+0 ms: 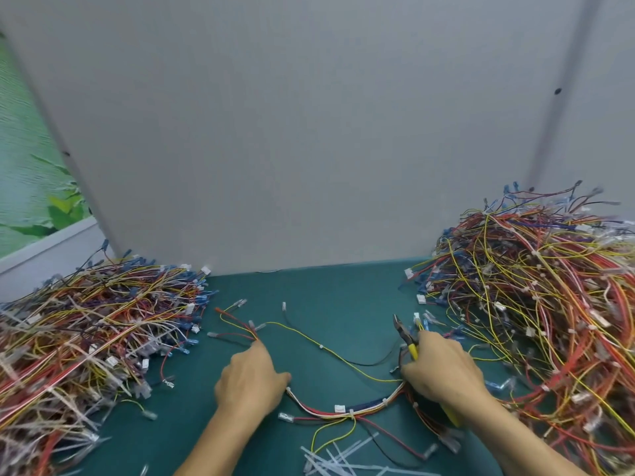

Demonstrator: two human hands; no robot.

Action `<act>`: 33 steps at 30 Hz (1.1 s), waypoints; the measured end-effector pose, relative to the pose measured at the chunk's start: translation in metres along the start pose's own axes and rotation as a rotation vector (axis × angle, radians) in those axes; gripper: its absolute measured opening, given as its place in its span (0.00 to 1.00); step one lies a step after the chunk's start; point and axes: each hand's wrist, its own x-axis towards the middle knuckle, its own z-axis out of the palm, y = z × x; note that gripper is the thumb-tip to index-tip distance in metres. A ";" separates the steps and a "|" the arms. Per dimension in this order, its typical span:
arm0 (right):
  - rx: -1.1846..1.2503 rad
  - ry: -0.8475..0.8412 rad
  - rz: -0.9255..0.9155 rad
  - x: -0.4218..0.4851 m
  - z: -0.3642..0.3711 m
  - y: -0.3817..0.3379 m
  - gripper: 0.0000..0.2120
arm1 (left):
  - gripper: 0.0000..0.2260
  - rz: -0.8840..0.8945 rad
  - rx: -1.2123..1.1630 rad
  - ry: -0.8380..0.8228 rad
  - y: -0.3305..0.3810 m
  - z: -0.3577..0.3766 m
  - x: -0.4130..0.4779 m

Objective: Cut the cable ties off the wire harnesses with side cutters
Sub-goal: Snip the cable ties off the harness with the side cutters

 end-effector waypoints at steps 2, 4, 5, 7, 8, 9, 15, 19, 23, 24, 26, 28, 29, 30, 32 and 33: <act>0.104 0.044 -0.002 0.001 -0.002 -0.001 0.08 | 0.13 -0.002 -0.121 0.029 0.004 0.006 0.006; 0.272 0.157 -0.058 0.001 -0.010 -0.004 0.07 | 0.18 -0.019 -0.470 0.034 0.006 0.008 0.014; 0.371 0.231 -0.104 0.003 -0.015 -0.005 0.07 | 0.21 -0.023 -0.705 0.020 0.008 0.005 0.017; 0.574 0.361 -0.189 0.006 -0.030 -0.011 0.08 | 0.22 -0.011 -1.106 0.054 0.010 -0.009 0.023; 0.691 0.405 -0.219 0.008 -0.038 -0.015 0.08 | 0.19 0.008 -1.235 0.085 0.012 -0.019 0.026; 0.819 0.430 -0.242 0.010 -0.047 -0.020 0.08 | 0.16 0.036 -1.345 0.107 0.014 -0.030 0.030; 1.396 0.409 -0.245 0.023 -0.067 -0.037 0.07 | 0.09 0.212 -1.742 0.149 0.025 -0.059 0.038; 1.566 0.335 -0.168 0.035 -0.054 -0.035 0.07 | 0.10 0.169 -1.876 0.153 0.027 -0.043 0.046; 1.558 0.323 -0.123 0.047 -0.042 -0.032 0.09 | 0.10 0.110 -1.897 0.098 0.030 -0.025 0.055; 1.541 0.326 -0.111 0.048 -0.041 -0.030 0.09 | 0.10 0.110 -1.893 0.093 0.030 -0.021 0.058; 1.519 0.328 -0.096 0.049 -0.041 -0.027 0.07 | 0.10 0.113 -1.878 0.081 0.032 -0.018 0.061; 1.514 0.335 -0.095 0.049 -0.044 -0.025 0.07 | 0.09 0.105 -1.836 0.075 0.034 -0.016 0.061; 1.508 0.340 -0.094 0.048 -0.047 -0.024 0.07 | 0.08 0.102 -1.789 0.073 0.033 -0.014 0.059; 1.498 0.346 -0.092 0.047 -0.049 -0.024 0.06 | 0.07 0.102 -1.714 0.075 0.032 -0.013 0.058; 1.486 0.360 -0.093 0.044 -0.054 -0.026 0.06 | 0.03 0.127 -1.266 0.140 0.030 -0.014 0.053; 1.488 0.365 -0.089 0.042 -0.056 -0.028 0.06 | 0.07 0.151 -0.888 0.172 0.029 -0.017 0.049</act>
